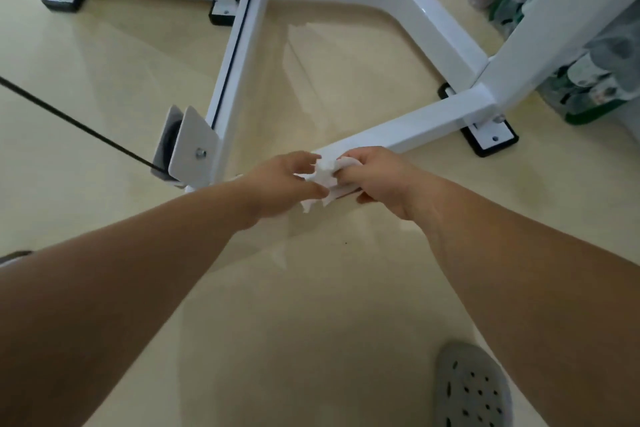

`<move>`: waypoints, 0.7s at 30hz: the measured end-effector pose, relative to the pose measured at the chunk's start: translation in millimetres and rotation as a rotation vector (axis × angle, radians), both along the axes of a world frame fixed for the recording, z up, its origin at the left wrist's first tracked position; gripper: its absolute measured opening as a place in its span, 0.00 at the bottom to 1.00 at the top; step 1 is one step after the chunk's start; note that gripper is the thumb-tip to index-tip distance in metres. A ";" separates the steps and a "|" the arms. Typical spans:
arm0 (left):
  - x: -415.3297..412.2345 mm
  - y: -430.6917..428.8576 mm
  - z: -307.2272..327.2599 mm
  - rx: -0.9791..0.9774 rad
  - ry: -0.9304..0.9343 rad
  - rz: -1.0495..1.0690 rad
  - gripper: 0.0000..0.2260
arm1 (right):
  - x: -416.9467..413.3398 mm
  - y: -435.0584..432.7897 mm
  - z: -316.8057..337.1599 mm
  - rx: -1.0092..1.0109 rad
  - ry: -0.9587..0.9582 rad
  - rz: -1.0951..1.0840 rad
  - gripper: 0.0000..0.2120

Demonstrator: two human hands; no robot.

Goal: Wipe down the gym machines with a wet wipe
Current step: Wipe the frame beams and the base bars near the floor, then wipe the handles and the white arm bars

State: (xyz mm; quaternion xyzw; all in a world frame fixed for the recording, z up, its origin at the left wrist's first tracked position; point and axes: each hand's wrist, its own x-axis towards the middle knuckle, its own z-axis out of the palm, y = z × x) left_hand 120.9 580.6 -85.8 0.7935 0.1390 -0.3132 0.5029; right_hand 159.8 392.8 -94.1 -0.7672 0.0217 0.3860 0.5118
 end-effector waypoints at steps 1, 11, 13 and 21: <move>-2.8 -9.9 1.5 -0.038 0.005 0.021 0.23 | -3.2 -9.7 5.0 0.002 0.024 0.002 0.06; -54.3 -69.0 46.9 0.019 0.128 0.162 0.03 | -79.6 -64.7 50.4 0.043 0.200 -0.263 0.08; -63.5 -76.0 61.3 0.011 0.134 0.207 0.06 | -90.8 -67.8 63.2 0.033 0.211 -0.274 0.07; -108.1 -90.0 132.2 -0.094 0.200 0.591 0.09 | -136.7 -80.9 124.2 0.084 0.283 -0.418 0.06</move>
